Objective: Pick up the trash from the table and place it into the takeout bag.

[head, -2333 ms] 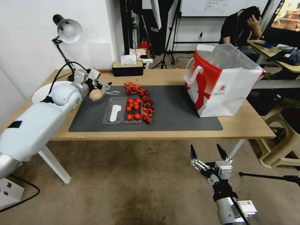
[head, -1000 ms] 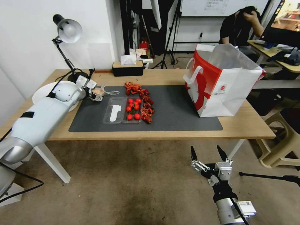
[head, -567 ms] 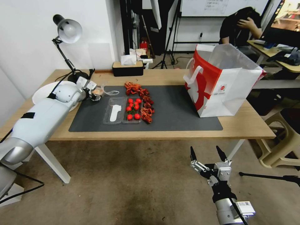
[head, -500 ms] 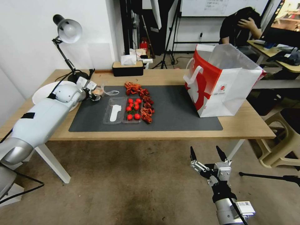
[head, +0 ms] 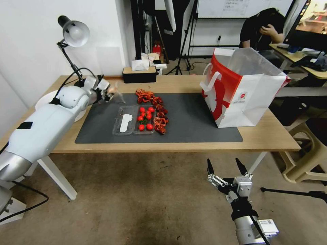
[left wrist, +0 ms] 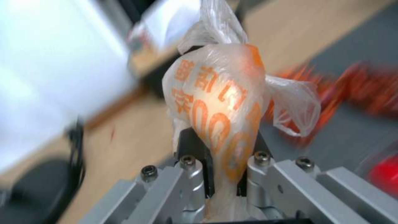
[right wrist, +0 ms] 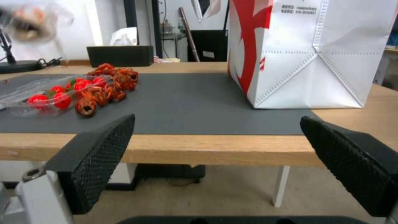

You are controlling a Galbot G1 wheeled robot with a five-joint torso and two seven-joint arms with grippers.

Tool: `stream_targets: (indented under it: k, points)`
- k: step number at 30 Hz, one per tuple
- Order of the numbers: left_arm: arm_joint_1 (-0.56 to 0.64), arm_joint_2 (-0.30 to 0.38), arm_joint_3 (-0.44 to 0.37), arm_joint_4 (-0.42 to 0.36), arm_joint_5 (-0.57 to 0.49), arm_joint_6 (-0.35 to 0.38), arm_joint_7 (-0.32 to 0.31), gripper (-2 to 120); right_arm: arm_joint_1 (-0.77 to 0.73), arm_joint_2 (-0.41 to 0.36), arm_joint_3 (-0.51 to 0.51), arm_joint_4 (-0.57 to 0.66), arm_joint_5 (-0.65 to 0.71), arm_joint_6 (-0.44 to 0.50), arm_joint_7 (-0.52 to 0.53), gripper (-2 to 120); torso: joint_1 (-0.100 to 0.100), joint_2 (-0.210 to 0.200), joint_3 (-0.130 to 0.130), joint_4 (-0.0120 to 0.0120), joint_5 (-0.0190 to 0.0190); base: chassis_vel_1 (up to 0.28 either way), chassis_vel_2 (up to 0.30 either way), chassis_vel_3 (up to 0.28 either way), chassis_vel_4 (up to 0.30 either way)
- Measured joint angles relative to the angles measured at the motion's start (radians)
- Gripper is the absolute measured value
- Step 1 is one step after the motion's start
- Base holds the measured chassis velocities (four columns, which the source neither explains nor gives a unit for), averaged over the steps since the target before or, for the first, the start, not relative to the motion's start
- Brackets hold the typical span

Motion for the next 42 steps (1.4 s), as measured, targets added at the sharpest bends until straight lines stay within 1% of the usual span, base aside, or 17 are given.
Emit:
stream_targets:
  k: [2, 4, 8, 10, 12, 17, 18, 19, 22, 23, 25, 27, 28, 30, 35, 38, 42]
  points:
    - [-0.003, -0.001, 0.0, -0.015, -0.011, -0.001, -0.007, 7, 0.0, 0.001, 0.0, 0.001, -0.001, 0.0, 0.0, 100, 0.0, 0.0, 0.0, -0.0001, 0.0001, 0.0, 0.0, 0.0, 0.0]
    - [-0.029, -0.011, 0.009, -0.087, -0.076, -0.012, -0.042, 7, -0.006, 0.01, 0.0, 0.008, -0.01, -0.001, -0.001, 100, 0.0, 0.0, 0.0, 0.0, 0.0, 0.0, 0.0, 0.0, 0.0]
    - [-0.074, -0.041, 0.044, -0.137, -0.149, -0.047, -0.083, 7, -0.014, 0.024, 0.001, 0.014, -0.022, -0.001, -0.003, 100, 0.0, 0.0, 0.0, -0.0001, -0.0001, 0.0, 0.0, 0.0, 0.0]
    - [-0.087, -0.051, 0.056, -0.143, -0.161, -0.055, -0.093, 7, -0.016, 0.03, 0.001, 0.015, -0.027, -0.001, -0.004, 100, 0.0, 0.0, 0.0, -0.0002, 0.0001, 0.0, 0.0, 0.0, 0.0]
    - [-0.125, -0.092, 0.09, -0.151, -0.19, -0.064, -0.125, 7, -0.023, 0.042, 0.002, 0.019, -0.036, 0.001, -0.006, 100, 0.0, 0.0, 0.0, 0.0, -0.0001, 0.0, 0.0, 0.0, 0.0]
    - [-0.165, -0.148, 0.119, -0.151, -0.237, -0.073, -0.157, 7, -0.032, 0.059, 0.002, 0.024, -0.048, 0.005, -0.008, 100, 0.0, 0.0, 0.0, 0.0001, 0.0002, 0.0, 0.0, 0.0, 0.0]
    - [-0.186, -0.187, 0.139, -0.146, -0.277, -0.095, -0.178, 7, -0.038, 0.071, 0.003, 0.028, -0.055, 0.01, -0.01, 100, 0.0, 0.0, 0.0, -0.0001, 0.0002, 0.0, 0.0, 0.0, 0.0]
    - [-0.186, -0.187, 0.139, -0.146, -0.277, -0.095, -0.178, 7, -0.038, 0.071, 0.003, 0.028, -0.055, 0.01, -0.01, 100, 0.0, 0.0, 0.0, -0.0001, 0.0002, 0.0, 0.0, 0.0, 0.0]
    - [-0.224, -0.271, 0.199, -0.129, -0.36, -0.214, -0.229, 7, -0.044, 0.096, 0.004, 0.036, -0.066, 0.016, -0.014, 100, 0.0, 0.0, 0.0, -0.0003, 0.0003, 0.0, 0.0, 0.0, 0.0]
    - [-0.224, -0.271, 0.199, -0.129, -0.36, -0.214, -0.229, 7, -0.044, 0.096, 0.004, 0.036, -0.066, 0.016, -0.014, 100, 0.0, 0.0, 0.0, -0.0003, 0.0003, 0.0, 0.0, 0.0, 0.0]
    - [-0.241, -0.316, 0.237, -0.113, -0.391, -0.308, -0.24, 7, -0.046, 0.11, 0.004, 0.039, -0.072, 0.018, -0.016, 100, 0.0, 0.0, 0.0, -0.0002, 0.0001, 0.0, 0.0, 0.0, 0.0]
    - [-0.241, -0.316, 0.237, -0.113, -0.391, -0.308, -0.24, 7, -0.046, 0.11, 0.004, 0.039, -0.072, 0.018, -0.016, 100, 0.0, 0.0, 0.0, -0.0002, 0.0001, 0.0, 0.0, 0.0, 0.0]
    - [-0.257, -0.362, 0.27, -0.096, -0.408, -0.393, -0.238, 7, -0.046, 0.126, -0.001, 0.042, -0.078, 0.02, -0.018, 100, 0.0, 0.0, 0.0, 0.0001, 0.0, 0.0, 0.0, 0.0, 0.0]
    - [-0.276, -0.407, 0.3, -0.06, -0.411, -0.471, -0.231, 7, -0.046, 0.137, -0.004, 0.043, -0.082, 0.023, -0.02, 100, 0.0, 0.0, 0.0, -0.0001, 0.0001, 0.0, 0.0, 0.0, 0.0]
    - [-0.306, -0.455, 0.33, 0.005, -0.41, -0.532, -0.22, 7, -0.046, 0.151, -0.007, 0.044, -0.086, 0.026, -0.021, 100, 0.0, 0.0, 0.0, 0.0001, 0.0, 0.0, 0.0, 0.0, 0.0]
    - [-0.337, -0.508, 0.36, 0.091, -0.407, -0.598, -0.213, 5, -0.049, 0.159, -0.008, 0.044, -0.09, 0.03, -0.022, 100, 0.0, 0.0, 0.0, 0.0002, -0.0001, 0.0, 0.0, 0.0, 0.0]
    - [-0.36, -0.558, 0.387, 0.17, -0.403, -0.63, -0.191, 5, -0.049, 0.164, -0.006, 0.048, -0.09, 0.031, -0.022, 100, 0.0, 0.0, 0.0, 0.0, 0.0001, 0.0, 0.0, 0.0, 0.0]
